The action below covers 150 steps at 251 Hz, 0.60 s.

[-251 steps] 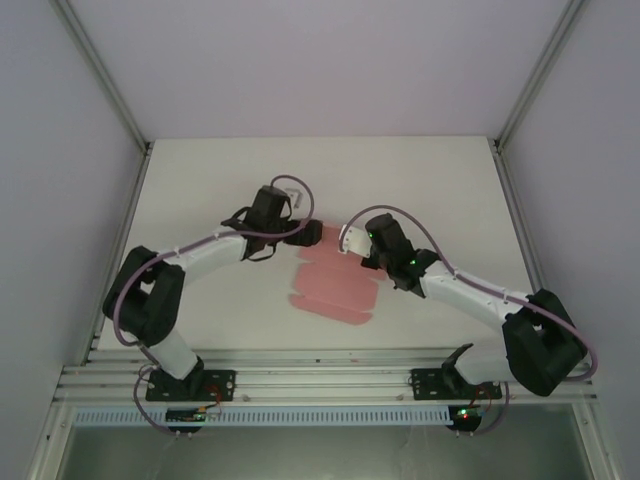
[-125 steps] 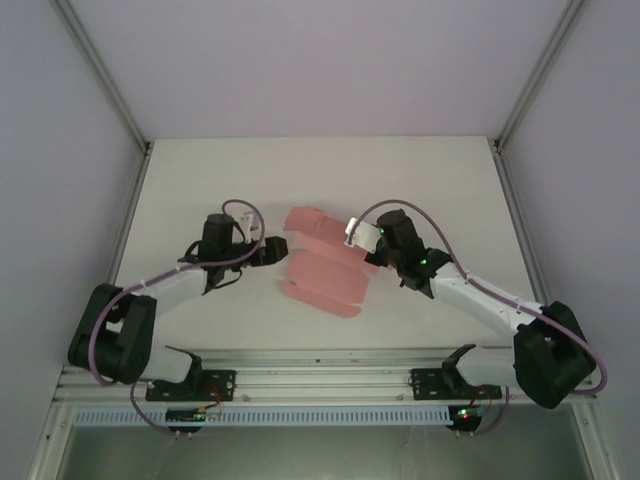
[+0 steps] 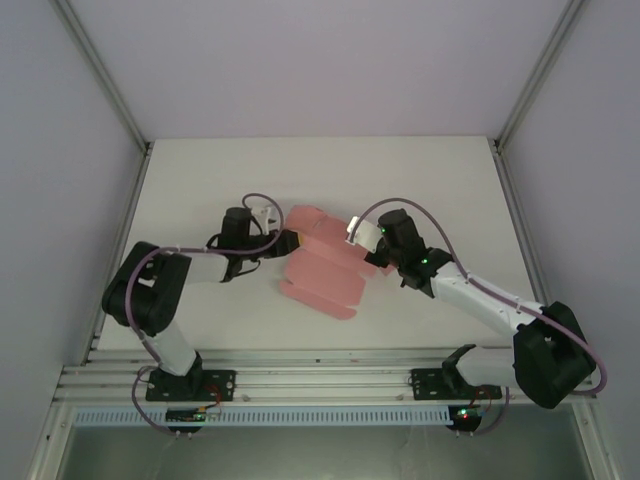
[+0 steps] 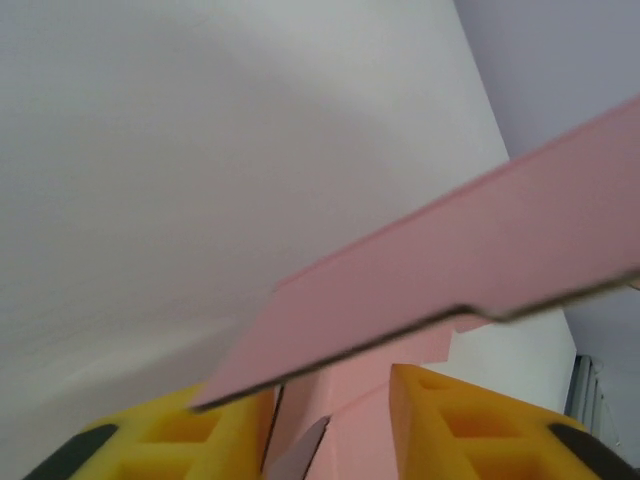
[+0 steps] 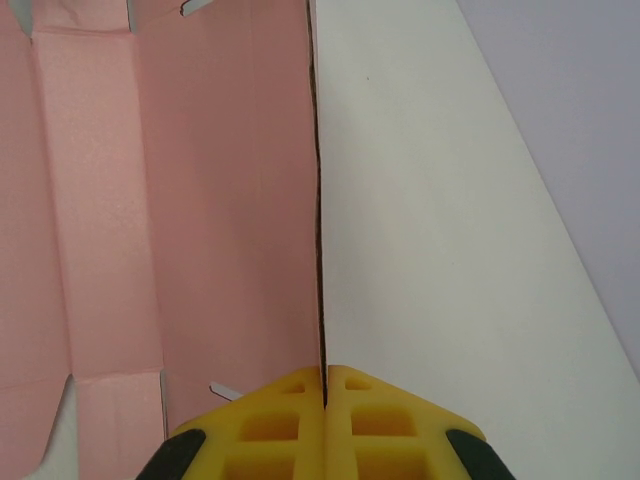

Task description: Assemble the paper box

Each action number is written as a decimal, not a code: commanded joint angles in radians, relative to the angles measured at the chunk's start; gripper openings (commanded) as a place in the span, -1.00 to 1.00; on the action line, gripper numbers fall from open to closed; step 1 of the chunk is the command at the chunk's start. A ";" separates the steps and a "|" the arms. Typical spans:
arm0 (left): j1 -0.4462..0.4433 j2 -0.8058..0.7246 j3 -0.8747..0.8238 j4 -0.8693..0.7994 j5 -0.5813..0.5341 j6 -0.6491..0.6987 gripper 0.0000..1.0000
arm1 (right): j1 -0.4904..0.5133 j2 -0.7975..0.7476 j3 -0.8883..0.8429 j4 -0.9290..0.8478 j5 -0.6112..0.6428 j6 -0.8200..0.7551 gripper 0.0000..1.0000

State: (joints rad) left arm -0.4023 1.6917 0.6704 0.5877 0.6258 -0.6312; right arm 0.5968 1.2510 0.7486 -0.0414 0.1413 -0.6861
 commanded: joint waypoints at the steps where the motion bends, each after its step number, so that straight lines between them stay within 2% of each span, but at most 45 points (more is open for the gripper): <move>1: -0.026 -0.032 0.015 0.015 -0.054 0.039 -0.42 | -0.008 0.005 0.017 -0.032 -0.005 0.039 -1.00; 14: -0.031 -0.047 0.018 -0.021 -0.080 0.054 -0.46 | -0.011 0.005 0.017 -0.037 -0.006 0.043 -1.00; 44: -0.049 -0.078 0.022 -0.079 -0.124 0.089 -0.81 | -0.017 0.005 0.019 -0.034 -0.011 0.056 -1.00; 68: -0.089 -0.112 0.042 -0.149 -0.184 0.143 -0.82 | -0.016 0.010 0.027 -0.032 -0.002 0.057 -1.00; 120: -0.260 -0.121 0.204 -0.455 -0.471 0.379 -0.83 | 0.013 0.014 0.027 -0.037 0.018 0.034 -1.00; 150: -0.344 -0.072 0.285 -0.544 -0.596 0.465 -0.82 | 0.035 0.009 0.021 -0.026 0.022 0.015 -1.00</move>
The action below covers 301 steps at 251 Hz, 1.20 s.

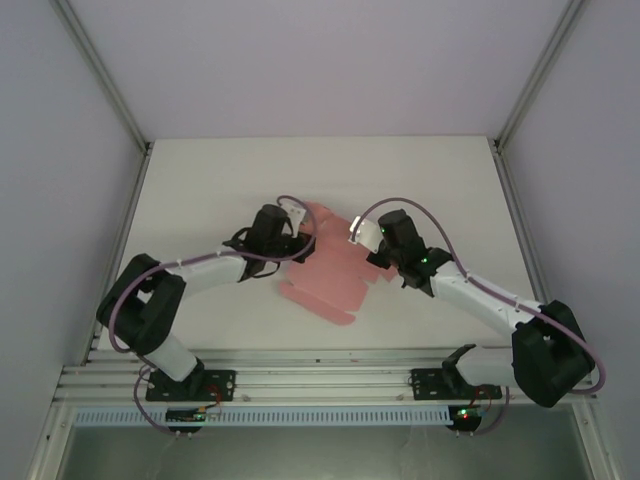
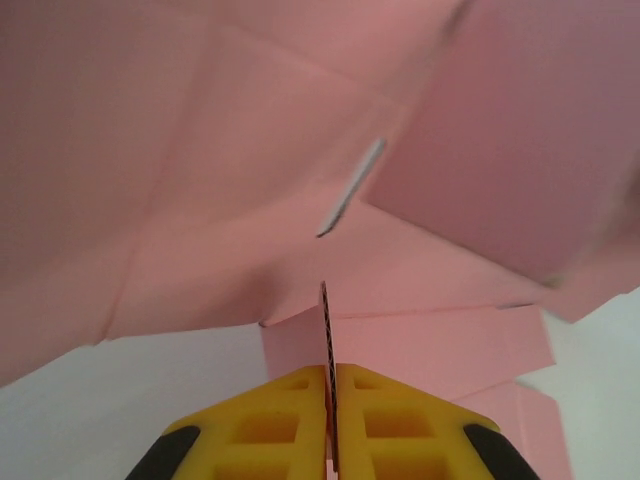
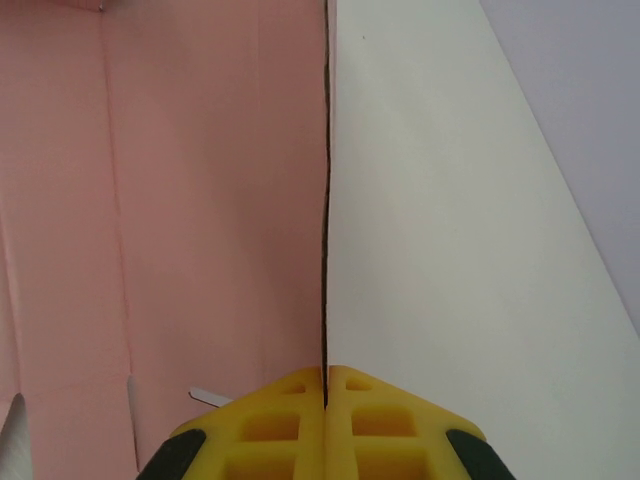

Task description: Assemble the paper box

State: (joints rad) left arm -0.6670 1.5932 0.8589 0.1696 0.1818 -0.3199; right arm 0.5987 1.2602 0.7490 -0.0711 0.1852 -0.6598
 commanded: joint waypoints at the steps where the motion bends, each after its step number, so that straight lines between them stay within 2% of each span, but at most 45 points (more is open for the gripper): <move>1: -0.082 0.028 0.098 -0.126 -0.155 0.156 -0.82 | 0.033 -0.001 0.020 0.004 -0.022 -0.012 -1.00; 43: -0.144 0.079 0.139 -0.124 -0.211 0.205 -0.70 | 0.055 -0.002 0.006 0.010 -0.013 -0.030 -1.00; 88: -0.155 0.066 0.118 -0.103 -0.244 0.193 -0.53 | 0.061 -0.016 -0.012 0.024 -0.007 -0.034 -1.00; 101: -0.141 0.042 0.091 -0.091 -0.228 0.169 -0.26 | 0.059 -0.018 -0.012 0.025 -0.003 -0.047 -1.00; 131: -0.087 -0.061 -0.008 -0.049 -0.146 0.090 0.05 | 0.058 -0.016 -0.010 0.020 0.017 -0.082 -1.00; 145: -0.057 -0.121 -0.055 -0.037 -0.100 0.062 0.35 | 0.057 -0.013 -0.007 0.012 0.015 -0.092 -1.00; 186: 0.018 -0.327 -0.179 -0.025 -0.074 0.003 0.99 | 0.050 -0.005 -0.014 0.030 0.020 -0.101 -1.00; 214: 0.116 -0.443 -0.229 -0.065 -0.092 -0.070 0.99 | 0.050 -0.004 -0.020 0.052 0.019 -0.110 -1.00; 240: 0.245 -0.464 -0.215 -0.141 -0.079 -0.130 0.99 | 0.051 -0.004 -0.027 0.078 0.024 -0.136 -1.00; 271: 0.366 -0.375 -0.137 -0.215 -0.054 -0.169 0.99 | 0.053 -0.004 -0.025 0.087 0.014 -0.143 -1.00; 301: 0.405 -0.236 -0.059 -0.193 0.027 -0.149 0.99 | 0.055 -0.004 -0.023 0.089 0.007 -0.143 -1.00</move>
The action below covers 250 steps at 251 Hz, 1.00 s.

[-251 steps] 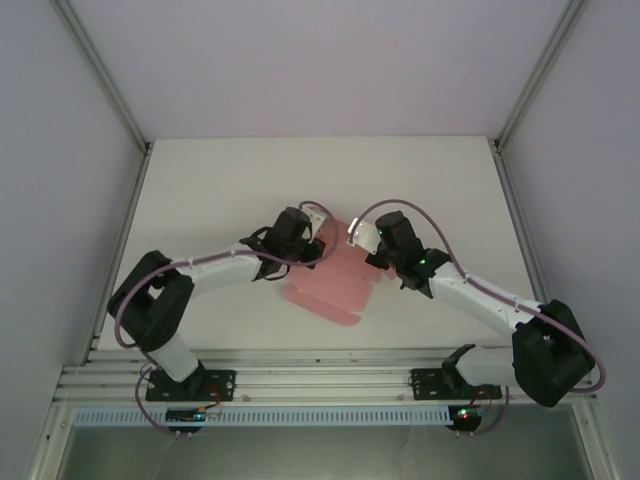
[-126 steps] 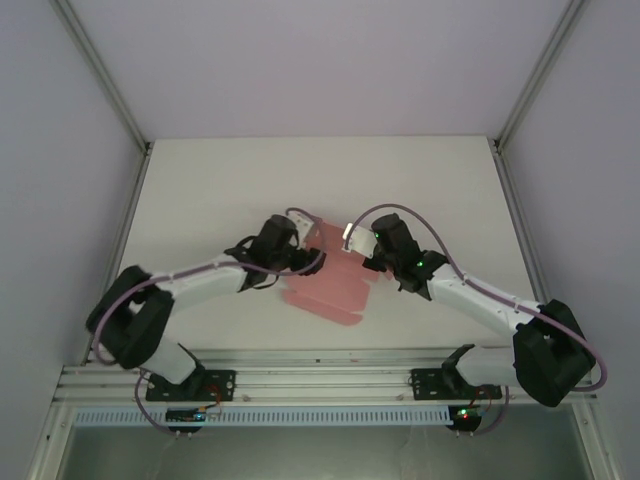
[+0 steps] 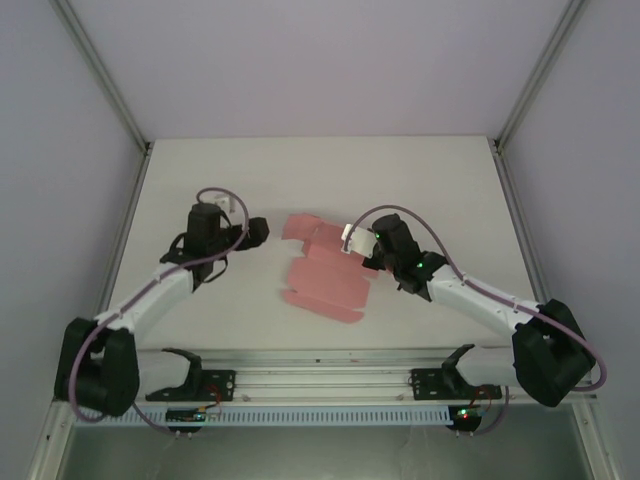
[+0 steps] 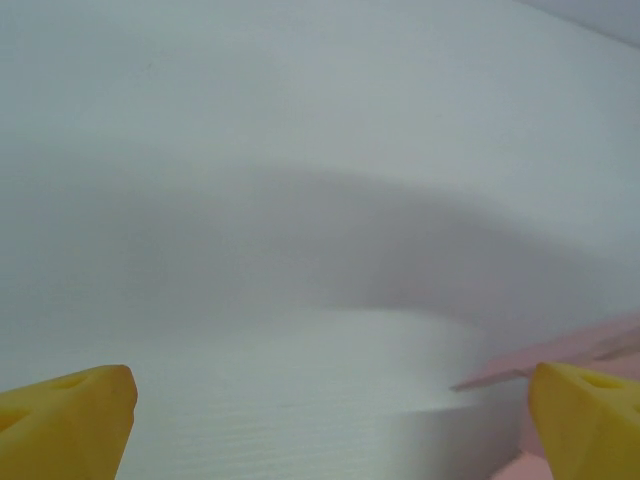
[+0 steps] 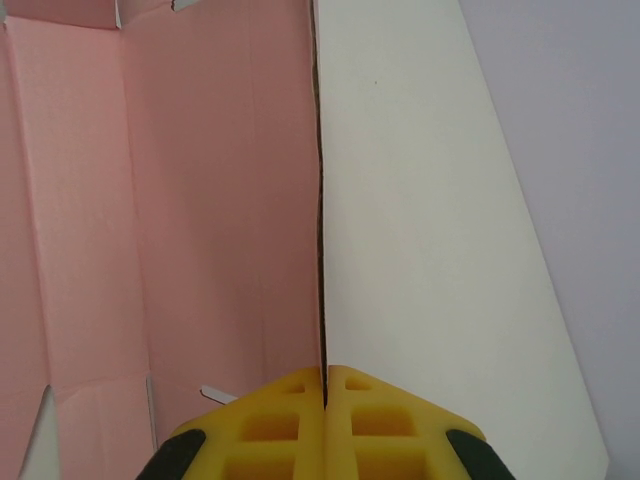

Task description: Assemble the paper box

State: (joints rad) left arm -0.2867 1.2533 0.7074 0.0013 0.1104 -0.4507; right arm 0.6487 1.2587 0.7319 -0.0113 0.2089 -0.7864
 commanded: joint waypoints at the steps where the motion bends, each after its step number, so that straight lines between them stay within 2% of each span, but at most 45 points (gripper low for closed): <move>1: 0.025 0.109 0.095 -0.024 0.101 -0.017 0.99 | 0.005 -0.002 -0.006 0.029 -0.017 -0.016 -1.00; 65: 0.022 0.359 0.239 0.095 0.420 0.066 0.99 | 0.007 -0.002 -0.001 0.027 -0.030 -0.016 -1.00; 87: 0.001 0.406 0.269 0.092 0.515 0.091 0.94 | 0.008 0.001 0.005 0.013 -0.035 -0.013 -1.00; 110: -0.042 0.412 0.263 0.105 0.565 0.127 0.90 | 0.007 0.005 0.005 0.014 -0.033 -0.011 -1.00; 163: -0.153 0.394 0.235 0.093 0.541 0.191 0.71 | 0.012 0.026 0.015 0.023 -0.003 -0.012 -1.00; 185: -0.180 0.399 0.220 0.121 0.526 0.179 0.55 | 0.020 0.034 0.015 0.026 0.002 -0.011 -1.00; 234: -0.174 0.377 0.180 0.117 0.443 0.182 0.46 | 0.027 0.040 0.010 0.044 0.054 -0.033 -1.00; 250: -0.165 0.359 0.157 0.114 0.446 0.190 0.45 | 0.029 0.033 0.006 0.049 0.069 -0.051 -1.00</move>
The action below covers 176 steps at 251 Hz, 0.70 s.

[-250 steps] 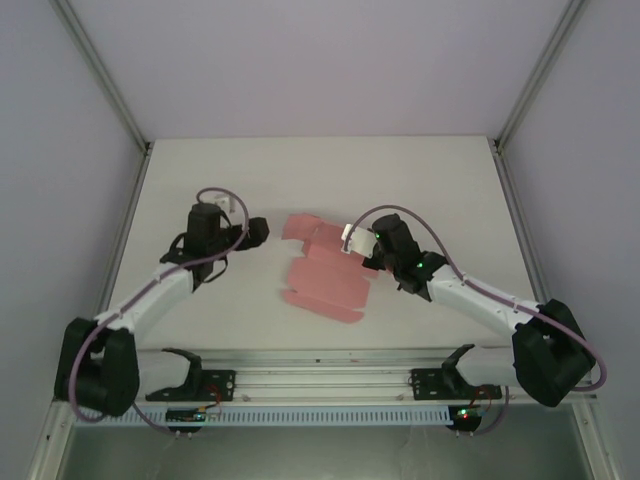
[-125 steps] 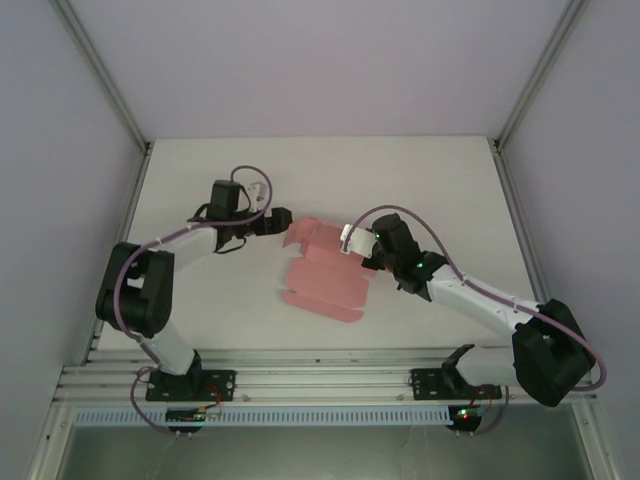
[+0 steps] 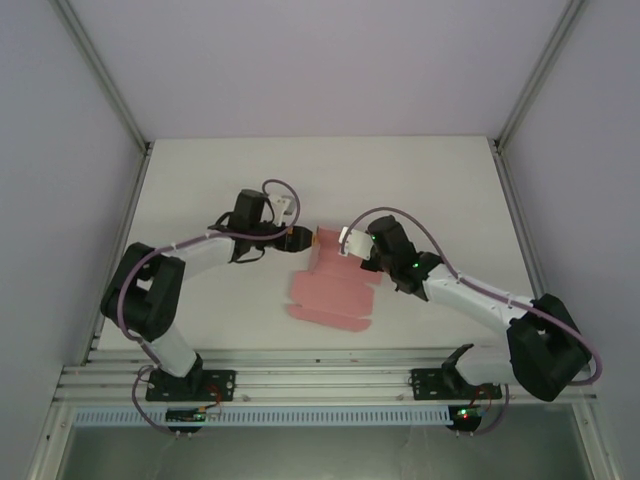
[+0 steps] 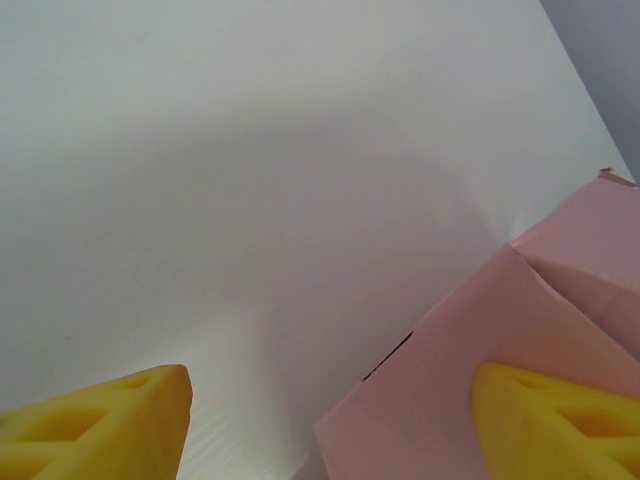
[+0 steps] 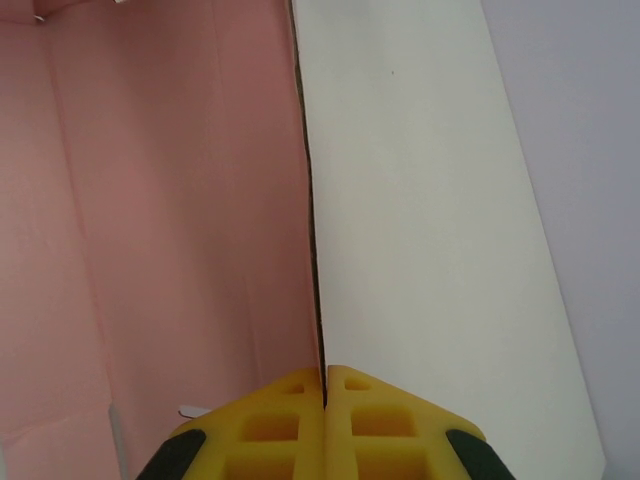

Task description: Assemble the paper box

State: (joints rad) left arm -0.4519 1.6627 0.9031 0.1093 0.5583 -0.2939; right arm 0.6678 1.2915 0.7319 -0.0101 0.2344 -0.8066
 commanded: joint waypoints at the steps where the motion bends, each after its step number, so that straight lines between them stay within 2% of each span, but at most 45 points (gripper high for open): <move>1: 0.001 -0.053 -0.041 0.006 -0.002 0.033 0.45 | 0.011 -0.001 0.006 0.047 0.044 -0.033 -1.00; 49: 0.023 -0.101 -0.111 0.019 0.103 0.088 0.45 | 0.015 -0.009 0.002 0.049 0.074 -0.085 -1.00; 89: 0.022 -0.081 -0.116 0.047 0.156 0.122 0.37 | 0.040 0.013 -0.016 0.081 0.113 -0.140 -1.00; 140: 0.016 -0.040 -0.103 0.084 0.166 0.151 0.31 | 0.085 0.027 -0.031 0.079 0.156 -0.190 -1.00; 176: -0.009 -0.032 -0.112 0.082 0.086 0.187 0.32 | 0.119 0.034 -0.073 0.143 0.207 -0.216 -1.00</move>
State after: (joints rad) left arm -0.4389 1.6184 0.7815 0.1596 0.6796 -0.1616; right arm 0.7574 1.3113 0.6945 0.0826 0.3859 -0.9794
